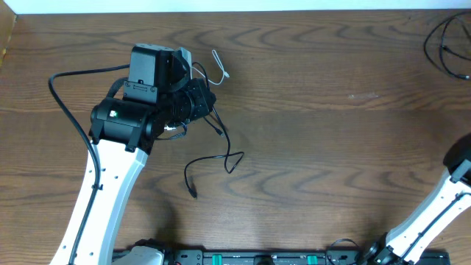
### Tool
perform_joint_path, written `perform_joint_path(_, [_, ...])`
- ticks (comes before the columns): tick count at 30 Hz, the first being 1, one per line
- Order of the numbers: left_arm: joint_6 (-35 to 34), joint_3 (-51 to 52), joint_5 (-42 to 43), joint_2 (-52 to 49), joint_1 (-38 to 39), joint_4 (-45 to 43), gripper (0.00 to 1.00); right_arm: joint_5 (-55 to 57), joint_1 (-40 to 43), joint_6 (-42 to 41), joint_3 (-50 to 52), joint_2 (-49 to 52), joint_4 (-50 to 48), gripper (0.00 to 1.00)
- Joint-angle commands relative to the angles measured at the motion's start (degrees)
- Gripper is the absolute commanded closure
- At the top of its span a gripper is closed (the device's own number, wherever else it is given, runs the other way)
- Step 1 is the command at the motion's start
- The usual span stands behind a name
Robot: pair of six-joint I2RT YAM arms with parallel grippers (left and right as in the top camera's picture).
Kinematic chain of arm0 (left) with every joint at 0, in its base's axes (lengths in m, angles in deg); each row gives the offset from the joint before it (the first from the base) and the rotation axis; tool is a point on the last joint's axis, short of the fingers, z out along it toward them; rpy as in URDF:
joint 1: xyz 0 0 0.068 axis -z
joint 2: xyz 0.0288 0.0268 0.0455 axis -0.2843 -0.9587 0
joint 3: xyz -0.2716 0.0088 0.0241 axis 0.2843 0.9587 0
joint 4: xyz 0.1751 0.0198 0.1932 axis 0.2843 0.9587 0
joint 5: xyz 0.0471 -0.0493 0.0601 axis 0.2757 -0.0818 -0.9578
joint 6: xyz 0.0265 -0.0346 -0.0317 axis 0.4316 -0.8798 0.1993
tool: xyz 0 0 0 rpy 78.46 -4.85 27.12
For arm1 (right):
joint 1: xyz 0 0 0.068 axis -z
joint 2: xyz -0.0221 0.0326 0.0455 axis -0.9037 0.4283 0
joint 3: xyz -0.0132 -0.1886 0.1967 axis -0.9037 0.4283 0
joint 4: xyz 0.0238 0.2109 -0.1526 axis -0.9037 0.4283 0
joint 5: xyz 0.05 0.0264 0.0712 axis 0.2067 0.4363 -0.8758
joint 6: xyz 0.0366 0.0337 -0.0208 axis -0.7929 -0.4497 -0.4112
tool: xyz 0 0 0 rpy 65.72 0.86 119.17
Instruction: Untangle cables
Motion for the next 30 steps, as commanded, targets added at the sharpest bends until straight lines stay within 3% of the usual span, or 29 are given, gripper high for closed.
perform_joint_path(1, [-0.44, -0.04, -1.14, 0.07, 0.13, -0.09, 0.92, 4.98, 0.24, -8.83, 0.33, 1.09, 4.50, 0.54])
perform_joint_path(5, [-0.44, -0.04, -1.14, 0.07, 0.13, -0.07, 0.92, 10.84, 0.17, -11.85, 1.86, 2.60, 9.84, 0.98])
perform_joint_path(8, [-0.46, -0.04, -1.84, 0.07, 0.13, -0.07, 0.92, 7.45, 0.17, -13.73, 2.34, 4.13, 18.16, 0.99])
perform_joint_path(11, [-0.46, -0.04, -2.67, 0.07, 0.11, -0.07, 0.92, 6.75, 0.07, -13.86, 3.54, 6.23, 20.48, 0.99])
perform_joint_path(20, [-0.44, -0.04, -2.97, 0.07, 0.13, -0.07, 0.92, -1.92, -0.55, -3.15, 4.20, 16.22, 15.45, 0.99])
perform_joint_path(30, [-0.46, -0.04, -3.39, 0.07, 0.11, -0.09, 0.92, -3.08, -2.64, -2.89, 4.20, 20.48, 1.60, 0.99])
